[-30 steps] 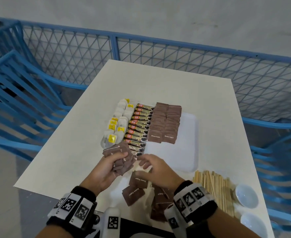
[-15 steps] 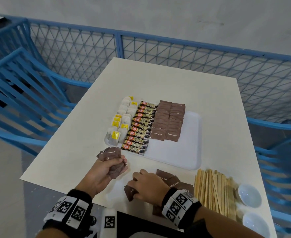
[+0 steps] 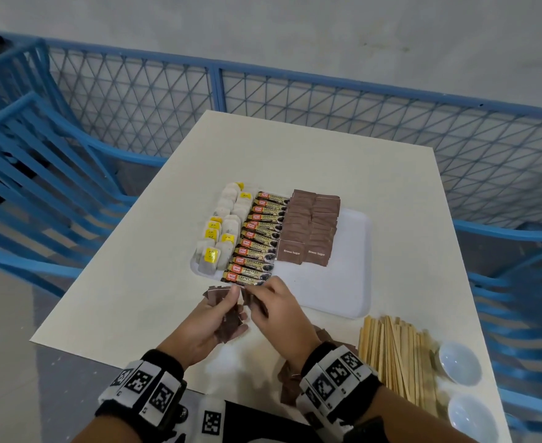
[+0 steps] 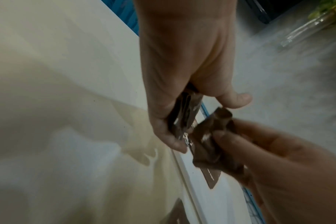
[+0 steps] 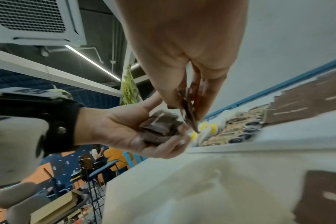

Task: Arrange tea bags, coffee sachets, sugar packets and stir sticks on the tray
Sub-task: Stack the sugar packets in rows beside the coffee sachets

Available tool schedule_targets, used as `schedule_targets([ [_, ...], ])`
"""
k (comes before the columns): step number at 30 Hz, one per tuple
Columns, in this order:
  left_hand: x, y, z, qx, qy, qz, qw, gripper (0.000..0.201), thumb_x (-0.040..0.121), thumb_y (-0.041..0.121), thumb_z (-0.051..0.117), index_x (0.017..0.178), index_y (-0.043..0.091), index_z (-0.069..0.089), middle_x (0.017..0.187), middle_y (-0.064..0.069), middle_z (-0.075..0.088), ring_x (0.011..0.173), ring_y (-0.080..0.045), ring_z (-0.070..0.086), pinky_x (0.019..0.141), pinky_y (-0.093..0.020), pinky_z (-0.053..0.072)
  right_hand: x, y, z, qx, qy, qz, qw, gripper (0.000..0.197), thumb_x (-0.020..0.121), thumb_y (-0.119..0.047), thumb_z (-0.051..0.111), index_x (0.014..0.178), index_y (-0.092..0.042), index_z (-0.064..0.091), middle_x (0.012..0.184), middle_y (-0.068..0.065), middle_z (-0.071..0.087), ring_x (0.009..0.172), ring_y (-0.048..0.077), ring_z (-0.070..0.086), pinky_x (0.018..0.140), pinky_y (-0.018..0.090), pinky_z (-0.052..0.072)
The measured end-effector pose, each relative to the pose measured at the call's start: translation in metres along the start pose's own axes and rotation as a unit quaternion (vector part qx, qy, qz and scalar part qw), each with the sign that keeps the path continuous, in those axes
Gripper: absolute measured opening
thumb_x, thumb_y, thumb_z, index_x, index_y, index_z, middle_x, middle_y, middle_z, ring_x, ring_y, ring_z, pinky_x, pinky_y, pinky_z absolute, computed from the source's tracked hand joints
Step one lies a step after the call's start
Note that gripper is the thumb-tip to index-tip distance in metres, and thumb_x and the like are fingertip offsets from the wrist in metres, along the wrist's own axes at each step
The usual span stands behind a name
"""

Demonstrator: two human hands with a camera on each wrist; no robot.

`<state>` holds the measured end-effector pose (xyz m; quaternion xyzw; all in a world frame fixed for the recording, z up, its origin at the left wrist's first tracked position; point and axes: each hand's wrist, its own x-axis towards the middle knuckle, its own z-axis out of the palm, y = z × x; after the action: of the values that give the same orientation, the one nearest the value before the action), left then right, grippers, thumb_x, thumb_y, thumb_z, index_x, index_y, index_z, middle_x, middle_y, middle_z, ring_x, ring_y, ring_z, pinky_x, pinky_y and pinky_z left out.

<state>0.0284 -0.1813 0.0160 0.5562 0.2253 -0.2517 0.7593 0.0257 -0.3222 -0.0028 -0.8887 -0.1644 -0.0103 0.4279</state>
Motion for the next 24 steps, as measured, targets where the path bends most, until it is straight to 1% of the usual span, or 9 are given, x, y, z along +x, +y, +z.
schedule_targets([
  [2, 0.001, 0.001, 0.007, -0.001, -0.027, 0.008, 1.0, 0.032, 0.086, 0.039, 0.05, 0.093, 0.01, 0.061, 0.076, -0.007, 0.068, 0.067, -0.013, 0.065, 0.062, -0.027, 0.057, 0.001, -0.009, 0.0, 0.024, -0.017, 0.006, 1.0, 0.033, 0.087, -0.007, 0.054, 0.119, -0.012, 0.06, 0.1, 0.007, 0.054, 0.091, 0.012, 0.051, 0.083, 0.019, 0.043],
  [4, 0.001, 0.004, 0.01, 0.001, -0.029, 0.009, 1.0, 0.03, 0.084, 0.038, 0.054, 0.087, 0.009, 0.062, 0.072, -0.007, 0.067, 0.061, -0.012, 0.065, 0.052, -0.021, 0.052, 0.0, -0.012, -0.003, 0.059, -0.037, 0.035, 0.997, 0.03, 0.084, -0.008, 0.057, 0.114, -0.011, 0.059, 0.1, 0.005, 0.062, 0.091, 0.011, 0.056, 0.085, 0.025, 0.048],
  [8, 0.003, 0.0, 0.001, -0.01, -0.035, -0.015, 0.999, 0.017, 0.077, 0.021, 0.066, 0.09, 0.011, 0.065, 0.084, -0.011, 0.069, 0.07, -0.015, 0.067, 0.061, -0.022, 0.055, -0.006, -0.011, -0.022, 0.22, -0.129, 0.116, 0.96, 0.037, 0.088, -0.007, 0.057, 0.12, -0.024, 0.05, 0.099, -0.008, 0.066, 0.089, -0.014, 0.058, 0.082, 0.005, 0.044],
  [10, 0.002, -0.003, -0.001, -0.007, -0.035, -0.025, 0.999, 0.011, 0.083, 0.007, 0.062, 0.093, 0.01, 0.064, 0.082, -0.01, 0.071, 0.069, -0.015, 0.069, 0.058, -0.023, 0.056, -0.008, -0.003, -0.034, 0.23, -0.161, 0.136, 0.95, 0.033, 0.09, -0.011, 0.056, 0.117, -0.029, 0.05, 0.099, -0.008, 0.067, 0.091, -0.011, 0.06, 0.08, 0.004, 0.043],
  [13, 0.004, -0.004, -0.002, 0.006, -0.023, -0.03, 0.999, 0.016, 0.086, -0.001, 0.056, 0.096, 0.01, 0.062, 0.083, -0.009, 0.074, 0.069, -0.016, 0.069, 0.055, -0.022, 0.054, -0.017, 0.015, -0.051, 0.116, -0.146, 0.114, 0.976, 0.023, 0.091, -0.016, 0.055, 0.114, -0.019, 0.058, 0.105, -0.001, 0.064, 0.095, 0.004, 0.058, 0.078, 0.012, 0.045],
  [15, 0.006, -0.003, -0.003, 0.012, -0.022, -0.03, 0.999, 0.017, 0.087, -0.003, 0.053, 0.096, 0.009, 0.061, 0.083, -0.008, 0.074, 0.068, -0.015, 0.07, 0.054, -0.021, 0.055, -0.029, 0.029, -0.061, -0.037, -0.176, 0.076, 0.981, 0.026, 0.091, -0.026, 0.055, 0.116, -0.02, 0.058, 0.111, -0.003, 0.059, 0.102, 0.007, 0.05, 0.086, 0.019, 0.042],
  [19, 0.009, -0.006, -0.003, 0.035, -0.035, -0.034, 0.998, 0.022, 0.087, -0.007, 0.052, 0.102, 0.007, 0.06, 0.083, -0.01, 0.074, 0.069, -0.017, 0.069, 0.064, -0.029, 0.058, -0.058, 0.047, -0.073, -0.245, -0.301, 0.045, 0.921, 0.066, 0.08, -0.06, 0.056, 0.134, -0.024, 0.044, 0.128, -0.004, 0.045, 0.116, 0.012, 0.038, 0.101, 0.028, 0.035],
  [21, 0.009, -0.009, -0.003, 0.046, -0.038, -0.038, 0.998, 0.025, 0.086, -0.008, 0.052, 0.105, 0.007, 0.06, 0.086, -0.012, 0.073, 0.074, -0.021, 0.068, 0.072, -0.034, 0.057, -0.071, 0.048, -0.072, -0.273, -0.326, 0.058, 0.903, 0.082, 0.072, -0.066, 0.06, 0.139, -0.025, 0.035, 0.137, -0.003, 0.036, 0.122, 0.015, 0.033, 0.105, 0.032, 0.032],
  [24, 0.009, -0.012, -0.003, 0.051, -0.036, -0.047, 0.997, 0.029, 0.086, -0.009, 0.052, 0.11, 0.005, 0.058, 0.086, -0.013, 0.072, 0.08, -0.026, 0.066, 0.081, -0.039, 0.054, -0.083, 0.045, -0.063, -0.305, -0.331, 0.051, 0.892, 0.092, 0.07, -0.064, 0.064, 0.143, -0.025, 0.025, 0.142, 0.002, 0.029, 0.128, 0.022, 0.029, 0.107, 0.039, 0.033],
])
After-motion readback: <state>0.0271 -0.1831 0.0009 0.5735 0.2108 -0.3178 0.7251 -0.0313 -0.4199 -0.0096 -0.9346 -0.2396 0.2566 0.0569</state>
